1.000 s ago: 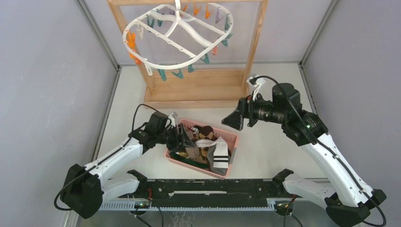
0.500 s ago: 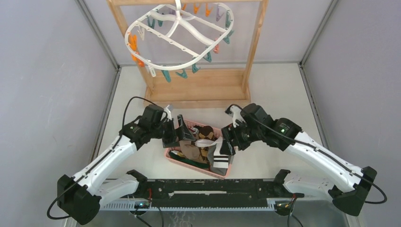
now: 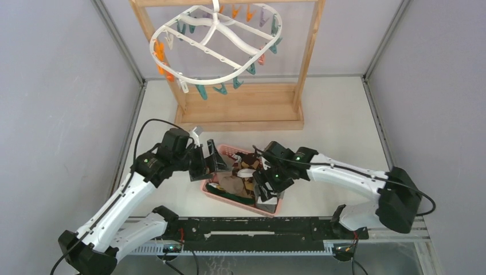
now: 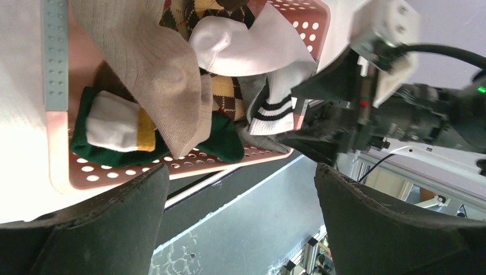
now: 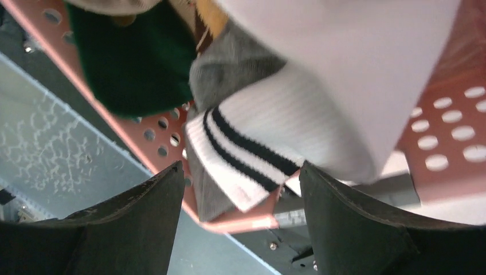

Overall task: Remove the socks clipped to the hanger
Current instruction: Place the sock in the bin, then move the bin to the center of the board.

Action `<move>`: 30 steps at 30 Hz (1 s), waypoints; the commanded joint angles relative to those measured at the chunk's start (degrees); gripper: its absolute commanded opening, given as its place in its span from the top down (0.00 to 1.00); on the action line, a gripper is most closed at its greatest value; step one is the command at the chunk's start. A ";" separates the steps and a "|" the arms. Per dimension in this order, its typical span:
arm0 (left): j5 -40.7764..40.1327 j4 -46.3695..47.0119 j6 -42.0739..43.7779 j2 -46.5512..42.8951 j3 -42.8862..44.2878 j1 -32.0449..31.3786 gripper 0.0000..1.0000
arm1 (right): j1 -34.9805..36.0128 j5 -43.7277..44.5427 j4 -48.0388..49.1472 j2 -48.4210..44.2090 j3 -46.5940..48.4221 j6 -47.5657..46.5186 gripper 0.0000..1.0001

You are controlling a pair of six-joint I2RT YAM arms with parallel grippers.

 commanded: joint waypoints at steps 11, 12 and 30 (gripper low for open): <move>-0.12 -3.94 0.09 -2.25 3.84 -0.26 0.00 | -7.71 2.18 6.67 18.01 7.04 -5.57 0.20; -0.13 -4.11 0.10 -2.36 3.82 -0.26 0.00 | -8.69 1.87 6.87 19.26 8.00 -5.91 0.20; -0.90 -5.00 -0.69 -4.12 2.60 -0.17 0.00 | -17.88 0.98 8.08 33.68 25.33 -7.95 0.19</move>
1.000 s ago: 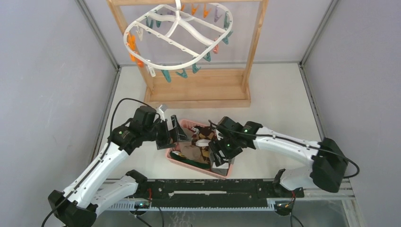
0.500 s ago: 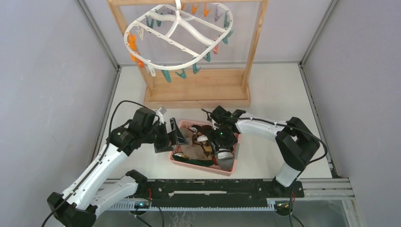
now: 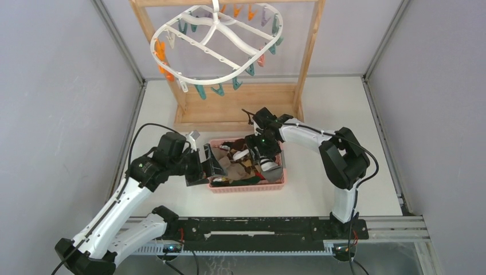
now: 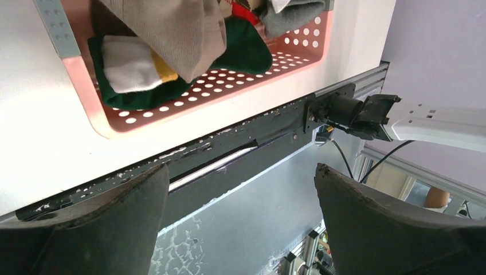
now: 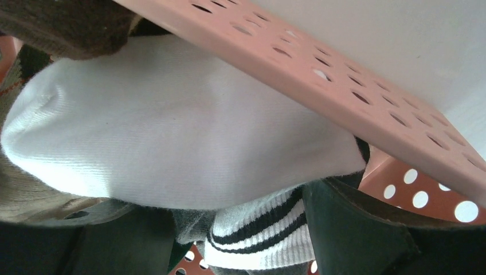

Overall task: Remove the socks clipped to the hanger
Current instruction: Move the bin to the center of the board.

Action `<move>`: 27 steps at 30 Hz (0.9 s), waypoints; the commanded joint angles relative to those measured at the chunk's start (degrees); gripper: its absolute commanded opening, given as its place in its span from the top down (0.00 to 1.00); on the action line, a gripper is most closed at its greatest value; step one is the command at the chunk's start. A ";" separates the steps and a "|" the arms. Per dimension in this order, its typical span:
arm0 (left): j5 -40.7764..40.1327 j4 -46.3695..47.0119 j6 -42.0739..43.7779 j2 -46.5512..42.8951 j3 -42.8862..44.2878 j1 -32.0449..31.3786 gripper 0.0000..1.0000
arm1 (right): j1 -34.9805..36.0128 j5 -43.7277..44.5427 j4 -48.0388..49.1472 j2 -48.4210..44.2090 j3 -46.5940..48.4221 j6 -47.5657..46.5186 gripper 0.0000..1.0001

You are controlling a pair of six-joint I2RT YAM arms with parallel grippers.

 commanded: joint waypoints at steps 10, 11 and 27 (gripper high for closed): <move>-0.92 2.27 -0.86 1.42 2.56 -0.17 0.00 | -4.15 -1.14 4.36 -3.19 1.04 0.54 0.17; -1.01 2.33 -0.85 1.51 2.82 -0.13 0.00 | -4.06 -2.25 4.71 -4.43 0.95 0.66 0.17; -3.05 5.84 -2.12 1.31 7.38 -0.14 0.00 | -3.20 -7.58 -0.06 -27.88 1.98 -0.95 0.00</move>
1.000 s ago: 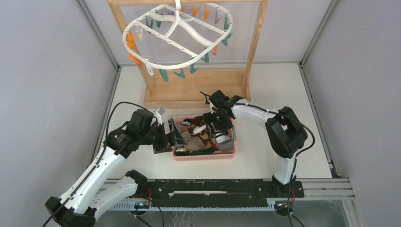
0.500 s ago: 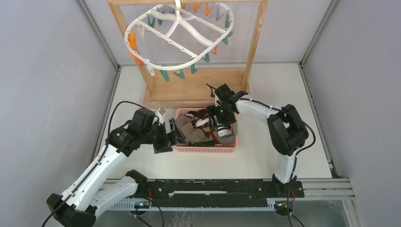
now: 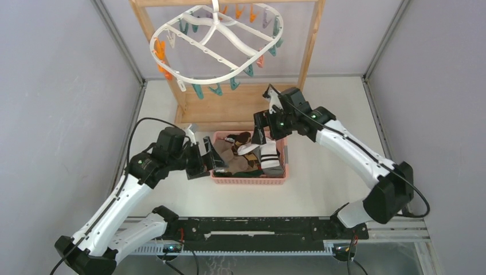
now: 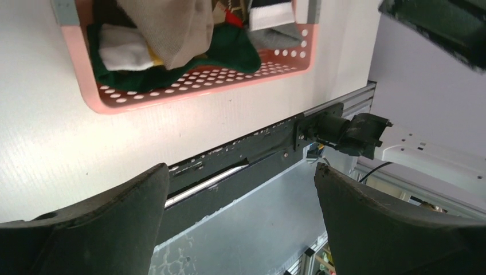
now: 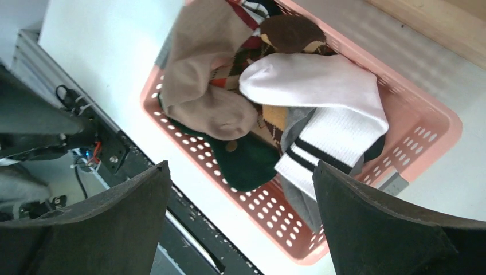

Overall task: Remove the socks clipped to the hanger
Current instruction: Move the bin to the center of the board, then reset both arms

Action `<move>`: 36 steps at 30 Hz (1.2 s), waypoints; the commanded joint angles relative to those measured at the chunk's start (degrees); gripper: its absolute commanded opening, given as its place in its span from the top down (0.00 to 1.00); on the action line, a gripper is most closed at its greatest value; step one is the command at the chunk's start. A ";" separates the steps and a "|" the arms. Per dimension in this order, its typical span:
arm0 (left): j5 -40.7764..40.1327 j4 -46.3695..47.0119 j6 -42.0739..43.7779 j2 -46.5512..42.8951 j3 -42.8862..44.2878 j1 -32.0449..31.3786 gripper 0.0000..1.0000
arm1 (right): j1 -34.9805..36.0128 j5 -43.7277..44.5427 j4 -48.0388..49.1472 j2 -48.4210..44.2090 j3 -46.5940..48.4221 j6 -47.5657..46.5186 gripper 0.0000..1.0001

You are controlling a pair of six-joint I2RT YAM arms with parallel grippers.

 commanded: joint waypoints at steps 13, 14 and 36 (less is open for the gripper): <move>-12.88 3.87 7.17 -1.31 11.14 -0.15 0.00 | -9.07 10.05 -0.06 -28.73 -9.74 -1.36 0.01; -14.21 3.69 8.19 -1.37 11.07 -0.17 0.00 | -10.50 11.61 -0.30 -30.21 -10.37 -1.66 0.00; -31.53 30.08 34.71 -2.26 -11.38 21.85 0.00 | -27.90 29.29 35.72 -48.99 -48.79 -5.33 0.00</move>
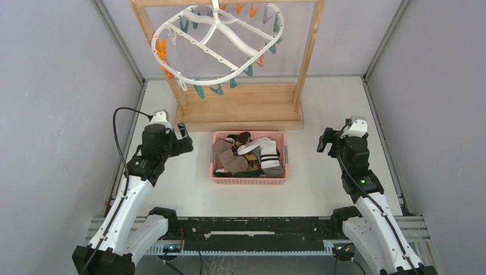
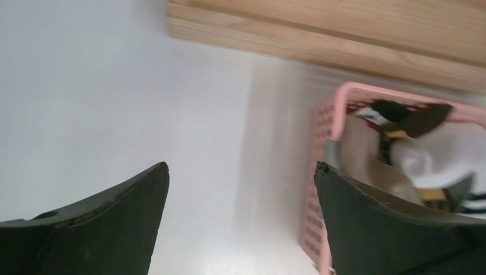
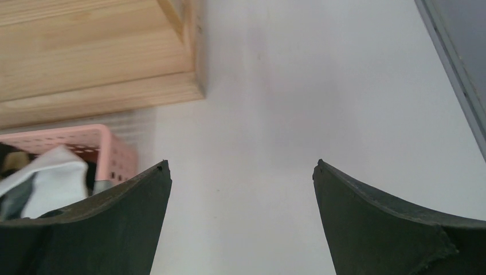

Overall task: Remove the socks clipped to the hanger
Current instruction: Reset both arms

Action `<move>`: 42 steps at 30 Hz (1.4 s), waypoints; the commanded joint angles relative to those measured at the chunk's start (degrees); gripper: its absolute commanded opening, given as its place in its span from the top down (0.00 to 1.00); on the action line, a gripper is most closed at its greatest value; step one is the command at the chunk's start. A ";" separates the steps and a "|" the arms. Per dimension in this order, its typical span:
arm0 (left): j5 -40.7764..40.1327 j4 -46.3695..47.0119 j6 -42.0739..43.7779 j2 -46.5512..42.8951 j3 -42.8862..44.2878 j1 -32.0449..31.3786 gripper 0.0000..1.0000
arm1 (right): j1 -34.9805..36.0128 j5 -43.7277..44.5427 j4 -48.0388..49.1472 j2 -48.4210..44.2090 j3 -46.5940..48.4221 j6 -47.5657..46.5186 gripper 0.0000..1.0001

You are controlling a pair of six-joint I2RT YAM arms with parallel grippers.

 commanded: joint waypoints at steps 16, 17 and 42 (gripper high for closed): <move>-0.86 51.33 17.46 4.81 -24.64 16.14 0.00 | -11.98 -7.20 50.15 28.96 -11.04 -1.09 0.00; -1.13 53.55 17.90 5.55 -25.65 16.28 0.00 | -11.98 -6.61 51.64 30.03 -11.32 -1.22 0.00; 4.68 92.60 19.22 24.21 -34.01 16.47 0.00 | -7.45 -5.42 72.67 40.58 -18.40 -6.87 0.00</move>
